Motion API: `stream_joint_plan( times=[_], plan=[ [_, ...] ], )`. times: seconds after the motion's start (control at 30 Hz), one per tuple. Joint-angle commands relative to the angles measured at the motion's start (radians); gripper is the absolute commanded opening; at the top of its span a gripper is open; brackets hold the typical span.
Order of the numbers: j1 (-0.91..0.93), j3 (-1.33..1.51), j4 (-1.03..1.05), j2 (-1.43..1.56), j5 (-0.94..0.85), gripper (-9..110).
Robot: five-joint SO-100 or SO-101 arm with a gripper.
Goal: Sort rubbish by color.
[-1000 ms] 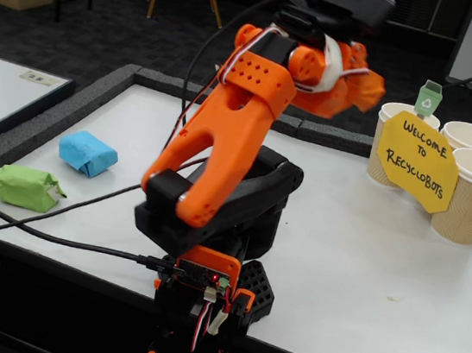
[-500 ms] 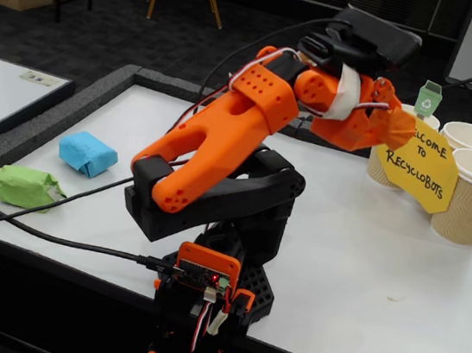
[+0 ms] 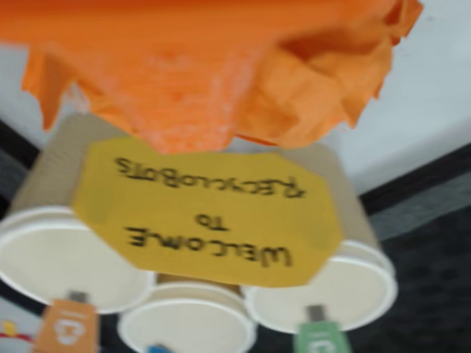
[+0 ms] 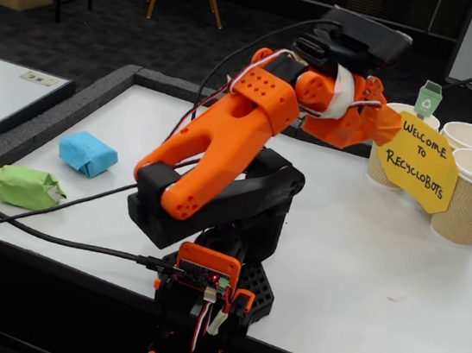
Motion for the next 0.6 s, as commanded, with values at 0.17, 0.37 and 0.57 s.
stream_joint_plan(
  times=[0.17, 0.37, 0.57],
  plan=[
    [0.017, -0.420, -0.172, -0.512, -0.012, 1],
    [0.155, -0.683, -0.305, -0.894, -0.015, 2],
    [0.245, -0.891, -0.353, -1.157, -0.017, 1]
  ],
)
